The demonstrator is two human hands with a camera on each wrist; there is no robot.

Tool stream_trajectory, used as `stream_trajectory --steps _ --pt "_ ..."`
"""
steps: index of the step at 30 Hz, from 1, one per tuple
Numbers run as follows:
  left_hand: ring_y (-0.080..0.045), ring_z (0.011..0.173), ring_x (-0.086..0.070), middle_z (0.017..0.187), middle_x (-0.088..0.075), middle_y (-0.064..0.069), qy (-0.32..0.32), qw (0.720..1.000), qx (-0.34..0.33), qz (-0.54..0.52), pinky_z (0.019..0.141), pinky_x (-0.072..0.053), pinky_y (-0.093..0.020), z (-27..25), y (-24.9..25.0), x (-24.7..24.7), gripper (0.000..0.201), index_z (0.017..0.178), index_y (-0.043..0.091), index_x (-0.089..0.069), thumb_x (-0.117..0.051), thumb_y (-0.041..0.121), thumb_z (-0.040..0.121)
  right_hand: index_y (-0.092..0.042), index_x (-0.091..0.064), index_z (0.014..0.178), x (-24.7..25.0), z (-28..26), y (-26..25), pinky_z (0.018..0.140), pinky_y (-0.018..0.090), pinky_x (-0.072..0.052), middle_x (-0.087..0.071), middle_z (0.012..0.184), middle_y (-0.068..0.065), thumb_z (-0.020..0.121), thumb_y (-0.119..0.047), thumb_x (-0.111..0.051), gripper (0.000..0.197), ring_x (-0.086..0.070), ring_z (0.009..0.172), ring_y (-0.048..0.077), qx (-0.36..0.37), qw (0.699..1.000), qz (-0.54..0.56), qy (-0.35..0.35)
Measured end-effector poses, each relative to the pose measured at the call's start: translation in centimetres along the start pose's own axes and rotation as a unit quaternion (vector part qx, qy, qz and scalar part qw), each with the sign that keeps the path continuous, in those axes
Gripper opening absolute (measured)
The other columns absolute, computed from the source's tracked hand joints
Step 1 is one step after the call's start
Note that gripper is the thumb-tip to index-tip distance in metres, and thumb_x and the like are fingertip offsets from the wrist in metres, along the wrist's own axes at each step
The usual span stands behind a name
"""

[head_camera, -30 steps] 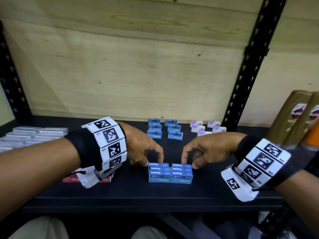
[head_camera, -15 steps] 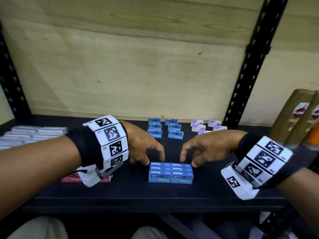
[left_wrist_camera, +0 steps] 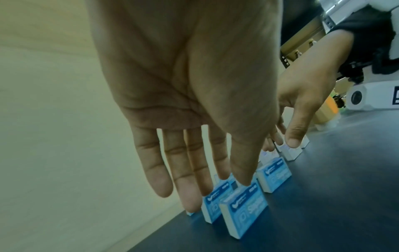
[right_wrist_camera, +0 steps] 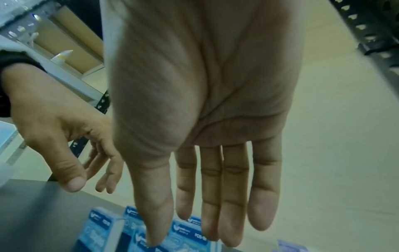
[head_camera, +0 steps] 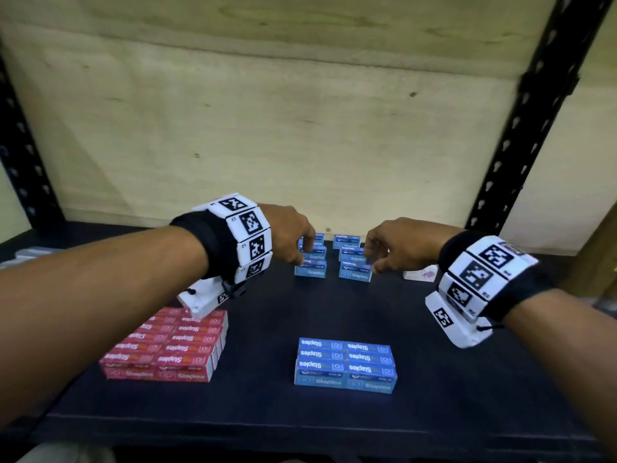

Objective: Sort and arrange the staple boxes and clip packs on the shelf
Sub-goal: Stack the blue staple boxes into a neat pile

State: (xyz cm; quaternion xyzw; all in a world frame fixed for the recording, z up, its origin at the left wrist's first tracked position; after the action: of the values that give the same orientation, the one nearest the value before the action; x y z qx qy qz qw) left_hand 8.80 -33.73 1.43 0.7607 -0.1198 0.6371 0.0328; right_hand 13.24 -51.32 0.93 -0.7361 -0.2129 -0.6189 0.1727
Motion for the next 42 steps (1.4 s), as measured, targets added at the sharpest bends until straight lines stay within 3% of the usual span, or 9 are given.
stream_trajectory --steps 5,10,14,18,20,27,32,39,42 --pt "-0.018 0.104 -0.059 0.115 -0.062 0.004 -0.034 0.999 0.004 0.014 0.094 -0.049 -0.036 2.1 0.0 -0.5 0.035 0.121 0.026 -0.061 -0.067 0.038 0.089 -0.026 -0.064 0.115 -0.7 2.0 0.2 0.089 0.032 -0.049 -0.067 0.11 -0.005 0.084 -0.036 -0.075 0.035 -0.061 0.1 0.018 -0.017 0.999 -0.014 -0.043" --pt "-0.016 0.092 -0.051 0.106 -0.058 0.004 -0.058 0.997 0.01 0.059 0.079 -0.04 -0.027 3.4 0.8 -1.1 0.032 0.12 0.022 -0.062 -0.066 0.036 0.091 -0.018 -0.067 0.11 -1.3 2.5 0.0 0.074 0.028 -0.05 -0.075 0.09 -0.001 0.088 -0.03 -0.073 0.025 -0.067 0.077 0.014 -0.008 0.998 -0.003 -0.07" --pt "-0.015 0.085 -0.05 0.099 -0.058 0.005 -0.056 0.996 0.006 0.068 0.073 -0.036 -0.025 3.7 1.4 -1.0 0.02 0.109 0.02 -0.065 -0.065 0.031 0.092 -0.008 -0.071 0.106 -1.3 2.5 -0.1 0.076 0.028 -0.052 -0.076 0.09 0.005 0.087 -0.023 -0.073 0.024 -0.067 0.074 0.017 -0.013 0.999 -0.009 -0.052" --pt "-0.004 0.066 -0.053 0.077 -0.061 0.013 -0.074 0.996 -0.002 0.04 0.067 -0.04 -0.022 2.9 2.0 -0.8 0.024 0.111 0.021 -0.066 -0.068 0.032 0.09 -0.006 -0.072 0.103 -1.4 1.8 -0.1 0.076 0.028 -0.053 -0.076 0.085 0.003 0.085 -0.023 -0.075 0.024 -0.066 0.069 0.012 -0.015 0.998 0.004 -0.06" --pt "-0.001 0.064 -0.055 0.081 -0.068 0.009 -0.094 0.995 -0.011 0.022 0.061 -0.043 -0.021 2.3 2.4 -0.9 0.022 0.108 0.021 -0.067 -0.069 0.033 0.089 -0.009 -0.073 0.101 -1.5 1.1 -0.1 0.08 0.03 -0.055 -0.076 0.082 0.001 0.085 -0.024 -0.075 0.023 -0.069 0.074 0.014 -0.011 0.998 0.008 -0.068" --pt "-0.006 0.064 -0.062 0.069 -0.067 0.01 -0.131 0.99 -0.047 -0.025 0.075 -0.052 -0.025 -0.8 4.1 -1.4 0.016 0.099 0.021 -0.071 -0.072 0.03 0.086 -0.017 -0.075 0.097 -2.3 -2.3 -1.3 0.07 0.021 -0.05 -0.077 0.085 0.0 0.083 -0.024 -0.077 0.016 -0.064 0.068 0.007 0.009 0.997 0.028 -0.078" --pt "-0.007 0.069 -0.061 0.074 -0.066 0.009 -0.133 0.989 -0.045 -0.041 0.064 -0.048 -0.018 -3.0 4.5 -2.1 0.018 0.105 0.019 -0.07 -0.07 0.027 0.088 -0.02 -0.074 0.098 -2.8 -4.9 -2.0 0.065 0.018 -0.047 -0.076 0.086 -0.003 0.082 -0.027 -0.077 0.018 -0.064 0.073 0.007 0.01 0.996 0.037 -0.076" --pt "-0.005 0.066 -0.06 0.076 -0.068 0.009 -0.138 0.987 -0.045 -0.07 0.062 -0.046 -0.016 -5.4 3.9 -2.7 0.015 0.101 0.019 -0.072 -0.07 0.023 0.087 -0.023 -0.074 0.101 -3.1 -7.8 -2.8 0.076 0.022 -0.05 -0.076 0.095 -0.003 0.084 -0.03 -0.076 0.019 -0.068 0.088 0.011 0.023 0.994 0.05 -0.099" --pt "-0.005 0.068 -0.061 0.081 -0.071 0.007 -0.144 0.986 -0.057 -0.065 0.068 -0.048 -0.019 -6.2 4.0 -2.8 0.017 0.103 0.02 -0.071 -0.07 0.026 0.088 -0.025 -0.074 0.101 -3.4 -8.5 -2.9 0.083 0.024 -0.05 -0.075 0.094 -0.008 0.083 -0.029 -0.077 0.019 -0.068 0.09 0.01 0.031 0.991 0.066 -0.115"
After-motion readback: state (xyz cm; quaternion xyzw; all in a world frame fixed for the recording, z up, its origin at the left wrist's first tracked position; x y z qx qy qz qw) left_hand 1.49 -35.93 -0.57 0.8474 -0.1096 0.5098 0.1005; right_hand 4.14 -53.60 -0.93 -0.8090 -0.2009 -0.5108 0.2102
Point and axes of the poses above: each hand's wrist, its own z-axis towards the middle knuckle, its own x-axis out of the back of the hand, y = z × x, the point moved 5 cm from there along z, towards the middle knuckle
